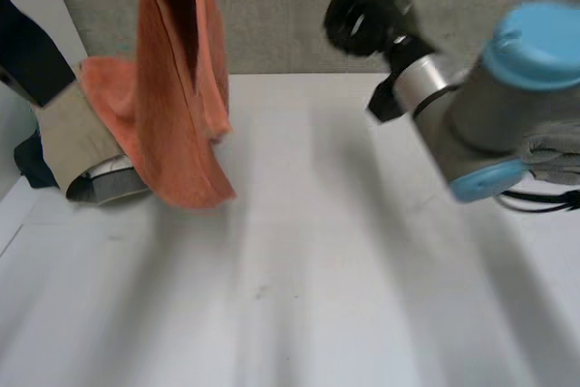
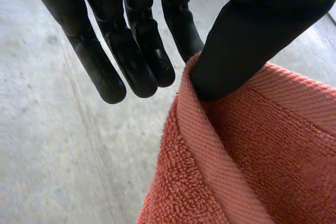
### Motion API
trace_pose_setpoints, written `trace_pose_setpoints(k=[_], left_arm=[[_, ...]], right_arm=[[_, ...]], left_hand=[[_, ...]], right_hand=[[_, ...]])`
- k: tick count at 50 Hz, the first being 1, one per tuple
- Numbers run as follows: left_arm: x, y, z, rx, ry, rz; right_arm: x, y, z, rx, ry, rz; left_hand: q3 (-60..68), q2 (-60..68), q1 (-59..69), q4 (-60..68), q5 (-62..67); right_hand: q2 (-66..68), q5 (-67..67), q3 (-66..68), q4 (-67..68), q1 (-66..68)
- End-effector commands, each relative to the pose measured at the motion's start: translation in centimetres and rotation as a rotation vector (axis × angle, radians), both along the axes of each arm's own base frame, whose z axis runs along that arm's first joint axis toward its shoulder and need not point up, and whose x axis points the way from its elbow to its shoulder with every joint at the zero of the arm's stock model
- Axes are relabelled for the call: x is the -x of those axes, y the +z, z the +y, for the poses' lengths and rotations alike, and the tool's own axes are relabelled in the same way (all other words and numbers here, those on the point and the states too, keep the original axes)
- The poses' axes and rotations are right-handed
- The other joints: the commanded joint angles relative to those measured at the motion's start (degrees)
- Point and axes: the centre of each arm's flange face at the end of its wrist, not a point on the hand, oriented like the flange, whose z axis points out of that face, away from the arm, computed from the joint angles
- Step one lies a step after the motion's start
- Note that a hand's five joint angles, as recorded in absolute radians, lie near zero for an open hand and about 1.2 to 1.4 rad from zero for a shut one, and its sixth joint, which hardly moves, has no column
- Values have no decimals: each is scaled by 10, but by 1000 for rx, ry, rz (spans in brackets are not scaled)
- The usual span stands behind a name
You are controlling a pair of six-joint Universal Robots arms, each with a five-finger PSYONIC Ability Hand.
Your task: Fold the laundry.
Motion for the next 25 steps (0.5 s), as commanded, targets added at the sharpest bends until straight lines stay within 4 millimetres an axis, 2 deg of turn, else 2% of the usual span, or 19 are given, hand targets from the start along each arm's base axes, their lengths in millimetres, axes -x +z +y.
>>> trace_pose_setpoints(k=[1, 2, 3, 6, 7, 10, 11, 14, 16, 19, 25], left_arm=[[-1, 9, 1, 8, 4, 6], [-1, 8, 1, 4, 4, 4], [-2, 6, 2, -5, 4, -2], [-2, 0, 2, -22, 2, -11], [-2, -3, 4, -28, -1, -15], [-3, -6, 9, -34, -10, -20], [-3, -8, 12, -36, -15, -25], [-3, -10, 18, -36, -27, -30], [-3, -10, 22, -37, -36, -30], [-3, -12, 25, -47, -41, -37], [-4, -19, 27, -78, -43, -52]], right_arm=[[3, -14, 3, -86, 89, 76], [-1, -24, 4, -119, 111, 93], [-7, -46, 5, -183, 147, 126], [-18, -79, 9, -275, 192, 162], [-27, -98, 12, -323, 218, 174], [-43, -121, 17, -366, 258, 166], [-54, -129, 21, -388, 285, 143], [-73, -140, 35, -410, 340, 119], [-94, -145, 51, -406, 396, 100], [-117, -143, 74, -372, 462, 74], [-148, -136, 107, -327, 545, -17]], left_hand=[[116, 113, 133, 111, 137], [116, 113, 133, 111, 137], [116, 113, 133, 111, 137], [116, 113, 133, 111, 137], [116, 113, 133, 111, 137], [116, 113, 133, 111, 137], [116, 113, 133, 111, 137], [116, 113, 133, 111, 137], [116, 113, 133, 111, 137], [116, 113, 133, 111, 137], [116, 113, 133, 111, 137]], right_hand=[[-556, -553, -557, -560, -545], [-556, -553, -557, -560, -545], [-556, -553, -557, -560, -545], [-556, -553, -557, -560, -545], [-556, -553, -557, -560, -545], [-556, -553, -557, -560, -545], [-556, -553, -557, -560, -545], [-556, -553, -557, -560, -545], [-556, -553, -557, -560, -545], [-556, -553, -557, -560, -545], [-556, -553, -557, -560, -545]])
